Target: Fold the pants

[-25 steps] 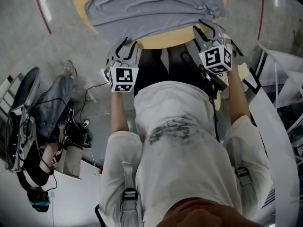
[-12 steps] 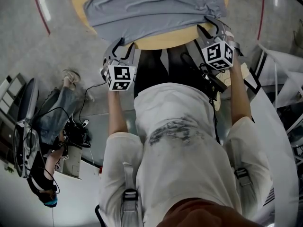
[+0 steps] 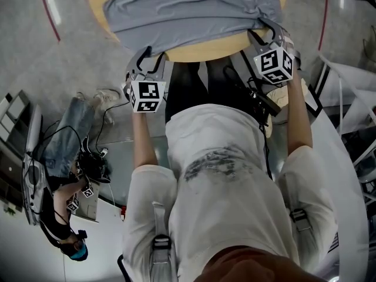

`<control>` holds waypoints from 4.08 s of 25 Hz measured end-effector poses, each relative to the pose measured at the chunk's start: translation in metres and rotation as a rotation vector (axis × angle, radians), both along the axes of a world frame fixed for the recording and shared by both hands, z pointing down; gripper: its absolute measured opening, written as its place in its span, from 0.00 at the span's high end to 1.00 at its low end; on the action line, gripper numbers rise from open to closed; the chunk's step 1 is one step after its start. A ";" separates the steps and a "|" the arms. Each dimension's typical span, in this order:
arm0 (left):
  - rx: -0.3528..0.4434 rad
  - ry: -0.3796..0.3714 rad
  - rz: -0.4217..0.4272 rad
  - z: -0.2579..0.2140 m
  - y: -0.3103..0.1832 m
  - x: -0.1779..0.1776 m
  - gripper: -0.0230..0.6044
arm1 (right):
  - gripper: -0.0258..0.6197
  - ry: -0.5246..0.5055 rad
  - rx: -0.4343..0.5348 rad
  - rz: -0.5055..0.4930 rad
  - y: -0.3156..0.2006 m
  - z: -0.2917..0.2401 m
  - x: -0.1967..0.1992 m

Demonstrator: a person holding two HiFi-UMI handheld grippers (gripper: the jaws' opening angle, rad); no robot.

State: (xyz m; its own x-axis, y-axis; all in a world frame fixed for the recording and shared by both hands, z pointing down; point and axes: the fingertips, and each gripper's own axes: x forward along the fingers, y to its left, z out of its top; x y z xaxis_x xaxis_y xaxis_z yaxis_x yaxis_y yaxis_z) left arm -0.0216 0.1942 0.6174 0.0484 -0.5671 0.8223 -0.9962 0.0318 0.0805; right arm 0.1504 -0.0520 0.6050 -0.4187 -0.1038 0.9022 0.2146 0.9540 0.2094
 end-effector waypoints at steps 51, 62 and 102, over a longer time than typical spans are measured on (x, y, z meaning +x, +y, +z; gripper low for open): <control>0.072 0.043 -0.002 -0.047 0.021 -0.003 0.92 | 0.93 0.062 0.002 0.077 0.015 -0.023 0.048; 0.101 0.051 -0.011 -0.068 0.019 -0.011 0.92 | 0.93 0.031 0.002 0.133 0.024 -0.038 0.053; 0.253 -0.038 -0.221 -0.164 -0.109 -0.147 0.92 | 0.93 -0.156 -0.083 0.110 -0.068 -0.104 -0.045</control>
